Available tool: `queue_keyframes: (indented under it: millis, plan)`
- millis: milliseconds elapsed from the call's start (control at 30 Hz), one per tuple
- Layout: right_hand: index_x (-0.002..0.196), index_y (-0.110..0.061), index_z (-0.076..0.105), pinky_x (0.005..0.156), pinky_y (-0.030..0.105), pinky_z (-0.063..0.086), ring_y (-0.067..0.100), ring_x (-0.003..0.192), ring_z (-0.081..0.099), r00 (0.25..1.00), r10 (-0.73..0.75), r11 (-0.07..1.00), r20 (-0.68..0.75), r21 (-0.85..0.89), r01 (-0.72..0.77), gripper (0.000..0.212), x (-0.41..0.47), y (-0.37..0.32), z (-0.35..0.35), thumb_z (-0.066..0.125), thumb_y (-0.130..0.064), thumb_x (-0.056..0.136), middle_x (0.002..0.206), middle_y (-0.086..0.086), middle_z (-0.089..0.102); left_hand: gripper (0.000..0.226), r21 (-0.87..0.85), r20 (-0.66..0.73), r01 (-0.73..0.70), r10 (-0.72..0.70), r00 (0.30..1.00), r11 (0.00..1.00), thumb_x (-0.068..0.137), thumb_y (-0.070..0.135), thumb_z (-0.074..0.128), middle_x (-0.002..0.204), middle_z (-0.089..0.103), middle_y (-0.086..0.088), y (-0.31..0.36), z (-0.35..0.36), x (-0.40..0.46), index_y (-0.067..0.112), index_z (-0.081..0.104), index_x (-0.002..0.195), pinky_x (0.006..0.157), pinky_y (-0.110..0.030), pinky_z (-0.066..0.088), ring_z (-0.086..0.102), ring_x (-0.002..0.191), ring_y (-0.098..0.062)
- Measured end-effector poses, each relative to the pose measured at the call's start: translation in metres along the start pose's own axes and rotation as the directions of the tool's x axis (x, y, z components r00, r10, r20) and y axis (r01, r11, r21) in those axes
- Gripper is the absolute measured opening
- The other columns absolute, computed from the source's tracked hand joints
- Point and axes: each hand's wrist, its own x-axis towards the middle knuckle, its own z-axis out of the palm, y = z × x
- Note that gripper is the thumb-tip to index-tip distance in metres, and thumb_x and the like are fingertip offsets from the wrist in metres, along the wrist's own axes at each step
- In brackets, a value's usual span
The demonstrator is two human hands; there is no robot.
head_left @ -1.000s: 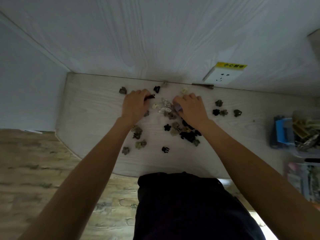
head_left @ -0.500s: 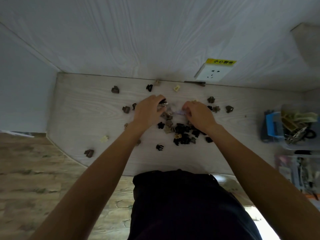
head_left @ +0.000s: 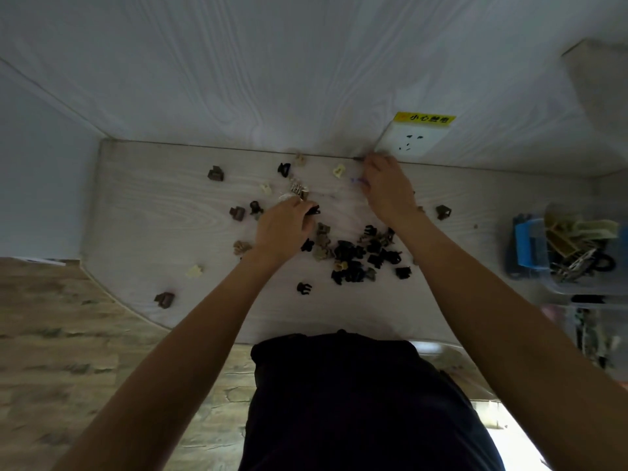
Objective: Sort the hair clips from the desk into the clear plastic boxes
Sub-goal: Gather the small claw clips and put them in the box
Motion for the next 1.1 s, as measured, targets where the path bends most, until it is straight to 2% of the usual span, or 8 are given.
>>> queue_keyframes:
  millis: [167,300,433,567,733,867,1000,1100]
  plan:
    - [0.076,-0.003,0.062,0.071,0.038,0.045,0.034,0.083,0.057,0.991,-0.082,0.996,-0.106,-0.039,0.079,0.017,-0.015,0.005,-0.002,0.061,-0.017,0.084,0.079,0.017,0.064,0.033,0.037,0.057,0.065,-0.067,0.996,0.997,0.095,0.026,0.044,0.113,0.061,-0.009,-0.009,-0.008,0.002,0.013,0.055,0.123,0.076,-0.037,0.049,0.060,0.097,-0.028]
    - [0.086,-0.001,0.061,0.078,0.041,0.043,0.036,0.103,0.053,0.997,-0.003,0.999,-0.083,-0.037,0.000,0.017,-0.007,0.005,-0.009,0.058,-0.017,0.086,0.105,0.021,0.060,0.047,-0.047,0.108,-0.064,0.068,0.992,0.997,0.086,0.047,0.056,0.107,0.061,-0.005,0.011,-0.007,-0.004,0.015,0.056,0.121,0.077,-0.033,0.048,0.059,0.094,-0.022]
    - [0.089,0.000,0.059,0.063,0.030,0.032,0.032,0.096,0.054,0.999,0.031,0.999,0.010,0.010,-0.031,0.020,-0.010,0.009,-0.001,0.056,-0.021,0.090,0.101,0.019,0.058,0.064,-0.011,0.279,-0.154,0.151,0.948,0.988,0.078,0.061,0.059,0.110,0.058,-0.002,0.042,0.012,-0.014,0.020,0.051,0.126,0.078,-0.029,0.043,0.057,0.099,-0.020]
    - [0.090,-0.003,0.054,0.060,0.031,0.031,0.026,0.077,0.052,0.991,0.132,0.990,0.018,0.053,-0.133,0.027,-0.027,0.014,0.000,0.050,-0.029,0.095,0.086,0.014,0.056,0.050,-0.029,0.243,-0.089,0.094,0.966,0.996,0.085,0.050,0.057,0.108,0.060,-0.004,0.038,0.015,-0.014,0.018,0.054,0.122,0.077,-0.033,0.044,0.058,0.099,-0.023]
    - [0.089,-0.005,0.053,0.064,0.028,0.031,0.022,0.078,0.048,0.973,0.228,0.946,0.022,0.231,-0.227,0.016,-0.050,0.021,-0.005,0.051,-0.020,0.094,0.089,0.016,0.056,0.046,-0.010,0.183,0.003,-0.001,0.983,1.000,0.087,0.047,0.056,0.109,0.061,-0.007,0.011,0.002,-0.010,0.014,0.054,0.119,0.081,-0.035,0.046,0.057,0.101,-0.025]
    - [0.086,-0.004,0.055,0.073,0.037,0.048,0.026,0.082,0.059,0.925,0.375,0.816,-0.067,0.496,-0.295,0.011,-0.075,0.020,-0.020,0.058,-0.013,0.090,0.090,0.017,0.063,0.042,-0.073,0.099,0.084,-0.076,0.992,0.994,0.087,0.038,0.059,0.100,0.061,-0.006,0.011,-0.005,-0.009,0.012,0.054,0.120,0.077,-0.031,0.043,0.057,0.091,-0.021]
    - [0.072,-0.021,0.043,0.061,0.023,0.042,0.014,0.064,0.052,0.834,0.551,0.592,0.012,0.699,-0.401,0.024,-0.119,0.014,-0.040,0.060,-0.015,0.088,0.075,0.006,0.057,0.029,-0.275,0.061,0.125,-0.112,0.992,0.953,0.096,0.023,0.044,0.088,0.054,-0.005,0.041,-0.005,-0.016,0.005,0.054,0.116,0.068,-0.022,0.032,0.048,0.077,-0.015]
    - [0.069,-0.019,0.041,0.055,0.012,0.045,0.005,0.055,0.056,0.779,0.622,0.424,0.076,0.804,-0.417,0.028,-0.165,0.020,-0.047,0.058,-0.014,0.090,0.067,0.005,0.059,0.033,-0.301,0.070,0.028,-0.007,0.998,0.953,0.100,0.020,0.036,0.099,0.060,-0.010,0.075,0.008,-0.029,0.003,0.053,0.122,0.068,-0.018,0.031,0.056,0.085,-0.022]
